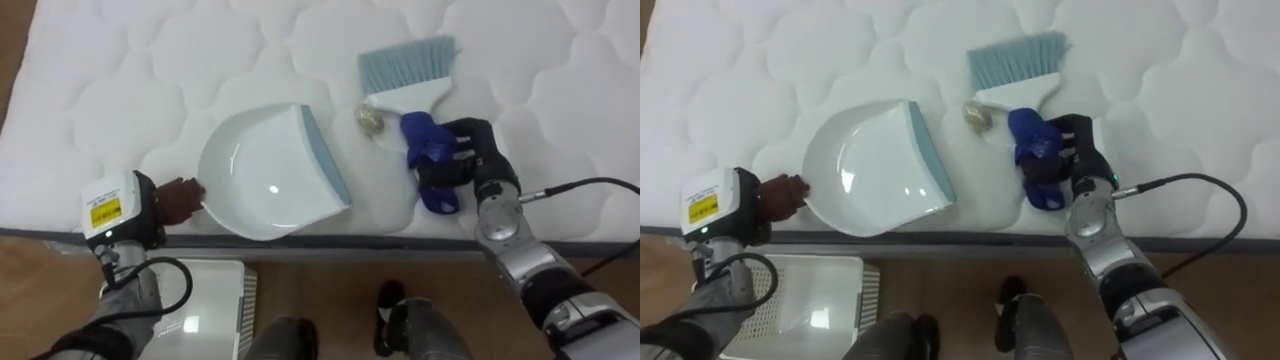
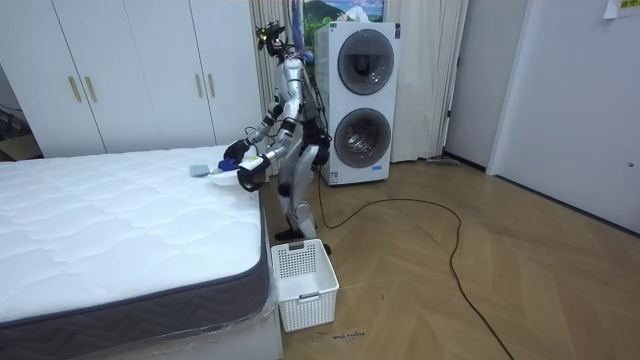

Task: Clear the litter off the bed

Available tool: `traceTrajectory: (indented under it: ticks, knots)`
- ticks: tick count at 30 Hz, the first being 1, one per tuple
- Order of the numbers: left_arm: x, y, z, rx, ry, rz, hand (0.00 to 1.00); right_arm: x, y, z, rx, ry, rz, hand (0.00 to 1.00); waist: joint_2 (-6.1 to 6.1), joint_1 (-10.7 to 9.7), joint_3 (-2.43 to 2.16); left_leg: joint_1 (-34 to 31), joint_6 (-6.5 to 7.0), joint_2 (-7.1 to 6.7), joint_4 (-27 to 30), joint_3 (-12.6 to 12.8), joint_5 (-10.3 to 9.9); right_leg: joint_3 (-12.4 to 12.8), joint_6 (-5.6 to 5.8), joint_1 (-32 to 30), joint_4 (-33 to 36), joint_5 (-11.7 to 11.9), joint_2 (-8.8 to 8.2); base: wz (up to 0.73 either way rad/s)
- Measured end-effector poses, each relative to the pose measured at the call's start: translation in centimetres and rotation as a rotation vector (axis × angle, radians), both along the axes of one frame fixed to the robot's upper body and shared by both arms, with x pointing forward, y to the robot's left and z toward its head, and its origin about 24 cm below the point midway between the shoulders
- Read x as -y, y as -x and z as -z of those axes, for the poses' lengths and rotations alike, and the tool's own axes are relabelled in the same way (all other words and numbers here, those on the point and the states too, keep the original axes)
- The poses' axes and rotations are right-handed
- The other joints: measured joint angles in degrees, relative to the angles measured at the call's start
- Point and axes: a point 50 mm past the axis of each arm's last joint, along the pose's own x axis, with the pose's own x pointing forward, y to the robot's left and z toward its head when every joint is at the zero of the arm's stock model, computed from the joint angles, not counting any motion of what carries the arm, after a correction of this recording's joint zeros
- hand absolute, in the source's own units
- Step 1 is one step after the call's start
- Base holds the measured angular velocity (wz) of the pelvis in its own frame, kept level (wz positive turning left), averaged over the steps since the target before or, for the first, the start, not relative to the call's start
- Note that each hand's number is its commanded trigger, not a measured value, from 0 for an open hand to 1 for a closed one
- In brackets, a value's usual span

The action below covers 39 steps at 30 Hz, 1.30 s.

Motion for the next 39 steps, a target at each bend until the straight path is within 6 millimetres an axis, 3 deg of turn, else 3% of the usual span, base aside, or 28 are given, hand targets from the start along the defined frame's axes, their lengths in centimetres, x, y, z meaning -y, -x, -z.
traceTrajectory:
  ticks: [8, 20, 24, 28, 32, 35, 39]
  knots:
    - [-0.3, 0.2, 0.1, -0.004, 0.039, -0.048, 1.00, 0.4, 0.4, 0.1, 0.014, 0.103, -0.010, 1.00, -0.10, -0.4, 0.01, -0.2, 0.72, -0.59, -0.2, 0.0, -0.1, -0.3, 0.76, 0.0, -0.5, 0.0, -0.66, 0.03]
    - [-0.4, 0.5, 0.8, -0.088, 0.062, -0.086, 1.00, 2.3, 1.5, 0.5, 0.017, 0.195, 0.048, 1.00, -0.24, -0.7, -0.05, 0.2, 2.27, -2.55, -0.4, -0.9, 0.1, -1.4, 2.50, 1.0, 0.0, -0.4, -2.90, 0.09]
    - [-0.4, 0.2, 0.5, -0.086, 0.048, -0.086, 1.00, 2.7, 1.5, 0.4, 0.014, 0.247, 0.058, 1.00, -0.54, -0.9, -0.08, 0.3, 2.82, -3.43, -0.3, -1.1, 0.2, -1.1, 3.16, 0.9, 0.7, -0.7, -3.81, 0.08]
    - [-0.3, -0.3, 0.1, -0.073, 0.044, -0.084, 1.00, 2.8, 1.3, 0.2, 0.019, 0.281, 0.056, 1.00, -0.92, -0.7, -0.10, 0.1, 3.09, -3.45, 0.1, -1.0, 0.0, -1.0, 3.46, 0.9, 0.7, -0.6, -3.83, 0.01]
    - [-0.1, -1.1, -0.6, -0.056, 0.007, -0.054, 1.00, 3.1, 1.0, -0.1, 0.010, 0.384, 0.016, 1.00, -2.32, -0.3, -0.06, 0.1, 3.26, -3.35, 0.1, -0.8, 0.1, -1.1, 3.48, 0.7, 1.1, -0.6, -4.20, 0.00]
    - [-0.2, -1.9, -1.5, -0.041, -0.042, -0.022, 1.00, 3.2, 0.5, -0.6, -0.006, 0.433, -0.010, 1.00, -4.08, -0.1, 0.08, -0.3, 3.28, -3.36, 0.5, -0.7, 0.1, -1.0, 3.34, 0.1, 1.8, -0.7, -4.38, 0.00]
    - [0.3, -3.0, -2.4, -0.025, -0.099, 0.038, 1.00, 4.0, -0.6, -2.1, -0.008, 0.596, -0.065, 1.00, -5.83, 0.4, 0.95, -0.5, 3.56, -3.35, 1.4, 0.1, -0.1, 0.2, 3.48, -0.6, 2.8, -0.7, -4.35, -0.06]
